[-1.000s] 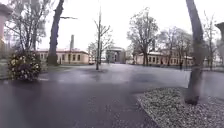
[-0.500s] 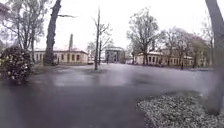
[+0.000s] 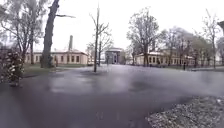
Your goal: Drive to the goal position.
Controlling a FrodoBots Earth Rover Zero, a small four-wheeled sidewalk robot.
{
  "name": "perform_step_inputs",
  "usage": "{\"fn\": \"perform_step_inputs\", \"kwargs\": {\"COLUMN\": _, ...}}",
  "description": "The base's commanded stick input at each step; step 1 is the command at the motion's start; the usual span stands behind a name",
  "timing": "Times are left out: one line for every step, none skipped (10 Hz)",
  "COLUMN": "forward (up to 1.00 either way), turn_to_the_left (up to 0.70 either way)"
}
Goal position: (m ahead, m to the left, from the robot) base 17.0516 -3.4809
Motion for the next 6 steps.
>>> {"fn": "perform_step_inputs", "kwargs": {"forward": 1.0, "turn_to_the_left": 0.0}}
{"fn": "perform_step_inputs", "kwargs": {"forward": 1.0, "turn_to_the_left": 0.0}}
{"fn": "perform_step_inputs", "kwargs": {"forward": 1.0, "turn_to_the_left": 0.0}}
{"fn": "perform_step_inputs", "kwargs": {"forward": 1.0, "turn_to_the_left": 0.0}}
{"fn": "perform_step_inputs", "kwargs": {"forward": 1.0, "turn_to_the_left": 0.0}}
{"fn": "perform_step_inputs", "kwargs": {"forward": 1.0, "turn_to_the_left": -0.12}}
